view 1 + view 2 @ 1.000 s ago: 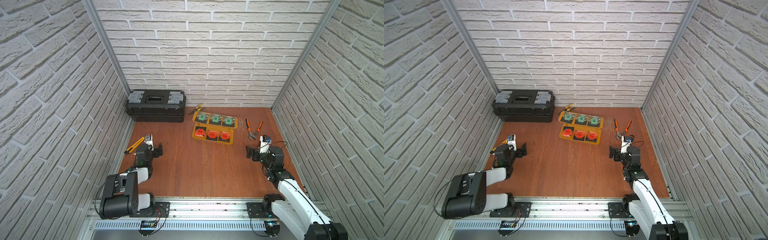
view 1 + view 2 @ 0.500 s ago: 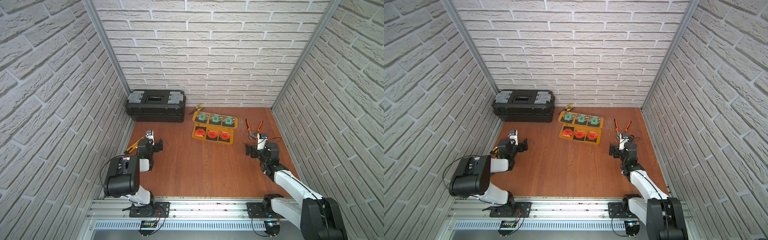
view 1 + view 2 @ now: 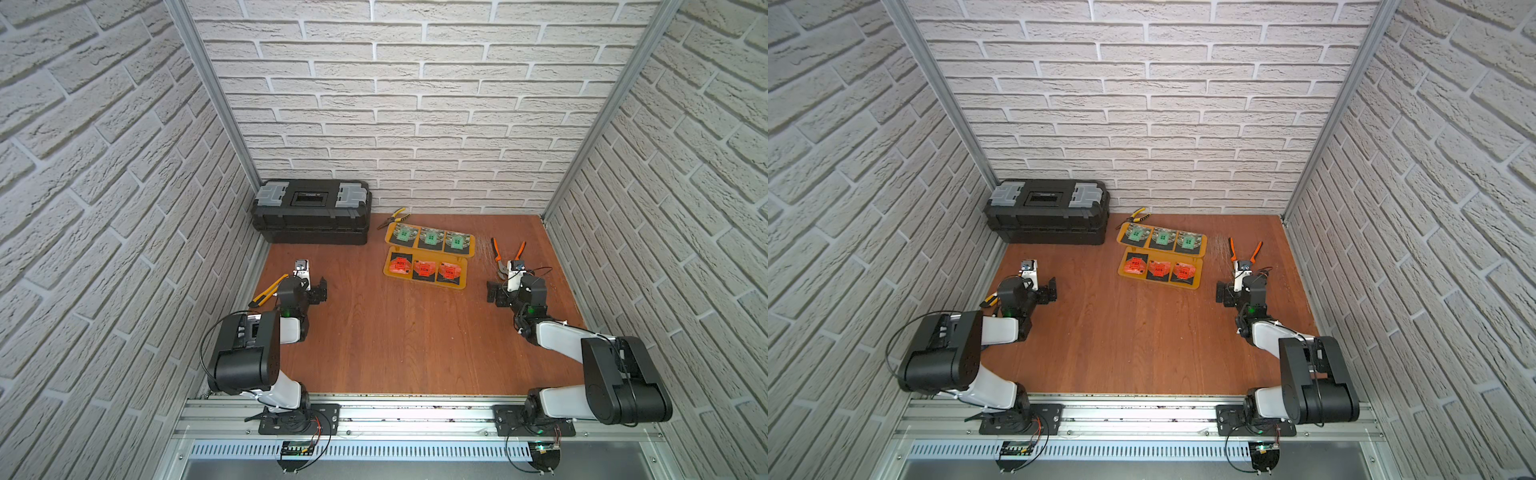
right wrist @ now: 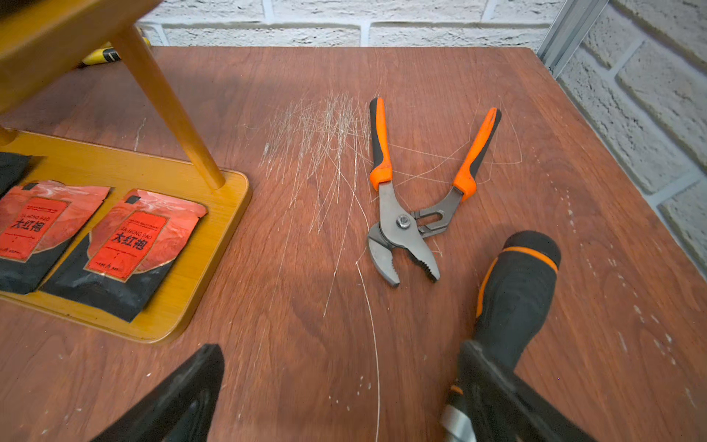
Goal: Place the tea bags on the shelf by color
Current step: Reset both arms
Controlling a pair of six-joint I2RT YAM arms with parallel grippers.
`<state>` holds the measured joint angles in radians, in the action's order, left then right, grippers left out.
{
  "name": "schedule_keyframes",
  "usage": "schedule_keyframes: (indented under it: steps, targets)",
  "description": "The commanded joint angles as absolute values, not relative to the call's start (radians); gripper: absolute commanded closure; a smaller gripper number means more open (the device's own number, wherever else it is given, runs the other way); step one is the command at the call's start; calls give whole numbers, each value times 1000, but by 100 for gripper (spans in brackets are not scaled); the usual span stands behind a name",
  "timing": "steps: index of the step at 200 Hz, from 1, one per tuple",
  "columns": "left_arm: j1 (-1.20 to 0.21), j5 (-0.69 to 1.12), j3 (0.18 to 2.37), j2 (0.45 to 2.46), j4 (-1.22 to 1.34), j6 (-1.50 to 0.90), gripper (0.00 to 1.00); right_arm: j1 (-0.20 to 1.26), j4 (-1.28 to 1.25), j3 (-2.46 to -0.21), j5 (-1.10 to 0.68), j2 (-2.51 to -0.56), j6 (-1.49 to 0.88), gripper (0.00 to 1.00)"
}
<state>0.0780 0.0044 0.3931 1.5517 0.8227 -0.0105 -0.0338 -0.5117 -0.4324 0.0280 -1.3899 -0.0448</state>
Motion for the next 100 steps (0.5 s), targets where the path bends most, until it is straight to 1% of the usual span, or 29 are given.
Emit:
schedule_keyframes:
  steps: [1,29,39,57,93,100]
  targets:
    - [81,7,400,1549,855,-1,1,-38,-607,-451,59,-1380,-45,1]
    - [82,9,402,1549,854,-1,1,-38,-833,-369,23,-1451,-12,1]
    - [82,8,401,1549,854,-1,1,-33,-829,-379,-1,-1470,5,1]
    - [81,9,401,1550,853,-1,1,-23,-765,-430,13,-1503,11,1]
    - [81,9,402,1549,854,-2,2,-14,-775,-423,27,-1505,14,1]
    - [82,9,402,1549,853,-1,2,-14,-811,-413,39,-1519,9,1]
